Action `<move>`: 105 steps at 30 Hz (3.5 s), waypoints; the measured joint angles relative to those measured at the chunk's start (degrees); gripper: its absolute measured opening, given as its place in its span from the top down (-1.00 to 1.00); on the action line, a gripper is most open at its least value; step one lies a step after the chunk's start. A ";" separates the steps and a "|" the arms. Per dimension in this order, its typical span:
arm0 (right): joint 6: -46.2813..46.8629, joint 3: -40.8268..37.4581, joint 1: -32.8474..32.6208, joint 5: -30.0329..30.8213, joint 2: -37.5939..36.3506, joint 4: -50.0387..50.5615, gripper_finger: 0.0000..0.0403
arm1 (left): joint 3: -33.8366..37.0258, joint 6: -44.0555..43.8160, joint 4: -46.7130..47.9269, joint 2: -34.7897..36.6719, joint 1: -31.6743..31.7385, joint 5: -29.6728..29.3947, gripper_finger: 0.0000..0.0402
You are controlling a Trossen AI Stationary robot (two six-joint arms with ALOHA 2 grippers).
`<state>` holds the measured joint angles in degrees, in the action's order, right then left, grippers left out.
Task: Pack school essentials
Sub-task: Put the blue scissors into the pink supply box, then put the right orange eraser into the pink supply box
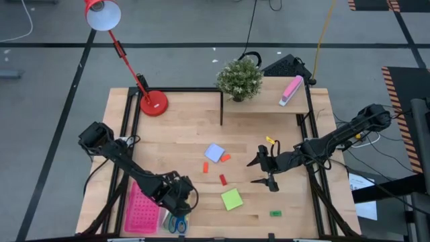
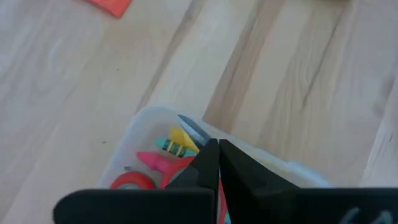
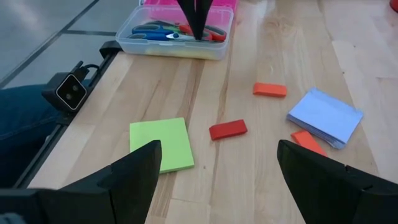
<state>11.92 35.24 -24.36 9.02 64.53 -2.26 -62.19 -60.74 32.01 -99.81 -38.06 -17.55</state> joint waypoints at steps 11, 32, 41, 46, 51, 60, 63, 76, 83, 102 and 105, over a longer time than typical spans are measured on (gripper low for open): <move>0.00 -0.02 0.00 -0.02 0.00 -0.02 -0.56 | 0.00 -2.62 3.37 -0.50 -0.49 -0.12 0.90; 13.64 -1.57 -4.18 7.60 2.11 0.45 -0.56 | -3.84 22.23 -14.18 4.24 -1.60 -28.26 0.89; 12.11 -5.70 -1.46 10.54 9.78 -0.32 -0.56 | -3.76 25.13 -18.40 1.10 -0.58 -30.30 0.89; -0.37 -6.27 6.40 6.78 15.79 -10.72 -0.56 | -3.79 25.07 -19.66 -0.03 1.52 -31.82 0.89; -9.00 -6.34 14.74 -3.31 22.17 -22.64 -0.56 | -3.76 24.87 -21.28 -0.73 3.51 -31.79 0.89; -16.58 -4.44 24.00 -16.15 32.81 -35.26 -0.55 | -3.76 25.70 -21.70 -0.74 3.93 -30.91 0.89; -17.48 -1.56 25.39 -16.74 37.22 -35.66 -0.55 | -3.76 25.83 -21.71 -0.74 3.93 -30.90 0.89; -18.56 2.93 25.90 -16.55 43.15 -32.52 -0.49 | -3.76 25.63 -22.03 -0.74 3.04 -30.74 0.89; -17.67 1.99 25.43 -16.70 43.19 -32.47 -0.08 | -3.76 24.16 -22.82 -0.74 2.56 -30.48 0.89; -16.66 1.76 22.80 -16.41 40.45 -31.40 0.56 | -3.76 22.42 -22.76 -0.74 1.93 -29.92 0.89; -16.57 1.62 22.67 -16.57 38.59 -29.54 0.59 | -3.76 22.29 -22.78 -0.72 1.94 -28.50 0.89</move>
<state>-4.65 36.86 -1.69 -7.55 103.12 -31.81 -65.95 -38.46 9.23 -100.53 -36.12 -46.05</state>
